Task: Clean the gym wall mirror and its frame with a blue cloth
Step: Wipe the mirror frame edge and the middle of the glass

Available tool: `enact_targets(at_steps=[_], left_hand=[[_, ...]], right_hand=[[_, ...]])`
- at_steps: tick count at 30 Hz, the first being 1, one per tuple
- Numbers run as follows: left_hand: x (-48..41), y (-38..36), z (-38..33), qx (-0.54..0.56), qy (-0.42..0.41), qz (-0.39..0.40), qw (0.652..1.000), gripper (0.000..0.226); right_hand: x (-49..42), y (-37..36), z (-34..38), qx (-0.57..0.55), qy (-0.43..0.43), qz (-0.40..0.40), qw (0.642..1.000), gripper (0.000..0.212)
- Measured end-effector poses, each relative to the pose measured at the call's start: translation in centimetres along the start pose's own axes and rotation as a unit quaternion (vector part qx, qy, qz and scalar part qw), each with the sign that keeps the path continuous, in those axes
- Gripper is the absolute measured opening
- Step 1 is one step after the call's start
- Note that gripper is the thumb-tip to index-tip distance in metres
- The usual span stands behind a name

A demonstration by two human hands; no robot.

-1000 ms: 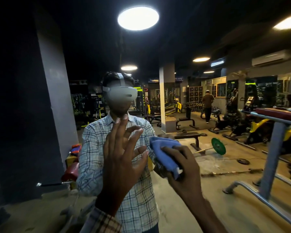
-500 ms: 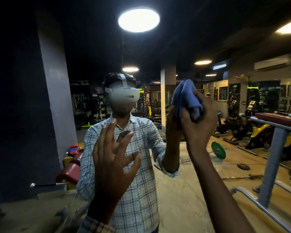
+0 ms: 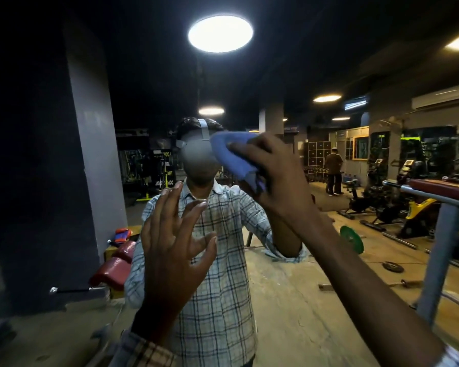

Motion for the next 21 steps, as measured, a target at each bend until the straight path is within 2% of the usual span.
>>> enact_targets(at_steps=[1, 2, 4, 6, 7, 8, 10, 12, 13, 14, 17, 18, 21], left_hand=[[-0.1, -0.2, -0.4, 0.004, 0.006, -0.005, 1.000, 0.059], [-0.1, -0.4, -0.7, 0.009, 0.013, -0.007, 1.000, 0.059], [-0.1, -0.8, -1.3, 0.012, 0.020, -0.007, 1.000, 0.060], [0.0, -1.1, -1.7, 0.007, 0.022, -0.004, 1.000, 0.061], [0.0, -1.3, -1.9, 0.006, 0.026, -0.005, 1.000, 0.062], [0.0, -1.3, -2.1, 0.005, 0.030, -0.004, 1.000, 0.062], [0.0, -1.6, -2.5, 0.007, 0.027, 0.001, 1.000, 0.061], [0.4, -2.1, -3.0, 0.011, 0.014, 0.011, 1.000, 0.061], [0.6, -2.4, -3.3, 0.013, 0.009, 0.015, 1.000, 0.061], [0.8, -2.7, -3.6, 0.015, 0.008, 0.017, 1.000, 0.060], [1.3, -3.5, -4.7, 0.022, 0.019, 0.023, 0.999, 0.062], [1.4, -3.8, -5.2, 0.024, 0.019, 0.027, 0.999, 0.063], [2.2, -5.1, -6.9, 0.018, -0.001, 0.053, 0.998, 0.064]], right_hand=[[0.7, 0.5, -0.7, -0.002, 0.006, 0.009, 1.000, 0.056], [1.1, 1.5, -1.9, -0.006, -0.027, -0.028, 0.999, 0.056], [1.4, 4.2, -4.6, -0.009, -0.144, -0.169, 0.975, 0.055], [2.0, 5.6, -6.0, -0.015, -0.242, -0.248, 0.938, 0.054], [2.5, 5.1, -5.8, -0.019, -0.252, -0.243, 0.937, 0.055], [3.2, 4.1, -5.1, -0.025, -0.223, -0.205, 0.953, 0.056], [5.9, 1.6, -2.8, -0.041, -0.096, -0.055, 0.993, 0.060], [8.9, 0.9, -1.8, -0.046, 0.019, 0.093, 0.994, 0.057], [9.8, 1.2, -2.3, -0.037, 0.046, 0.114, 0.992, 0.055], [10.4, 1.9, -3.2, -0.034, 0.035, 0.093, 0.995, 0.055], [12.7, 3.3, -5.1, -0.082, -0.129, -0.075, 0.985, 0.055], [13.6, 3.0, -4.6, -0.093, -0.151, -0.086, 0.980, 0.056], [17.1, 1.4, -3.1, -0.082, -0.094, 0.017, 0.992, 0.059]])
Point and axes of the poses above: each hand's wrist, its own x-axis away from the middle knuckle, its own y-axis out of the back of the hand, z = x × y, the point moved 2 cm from there along -x, towards the middle knuckle, and after that the axes turned 3 degrees about y, right-handed, at the moved point
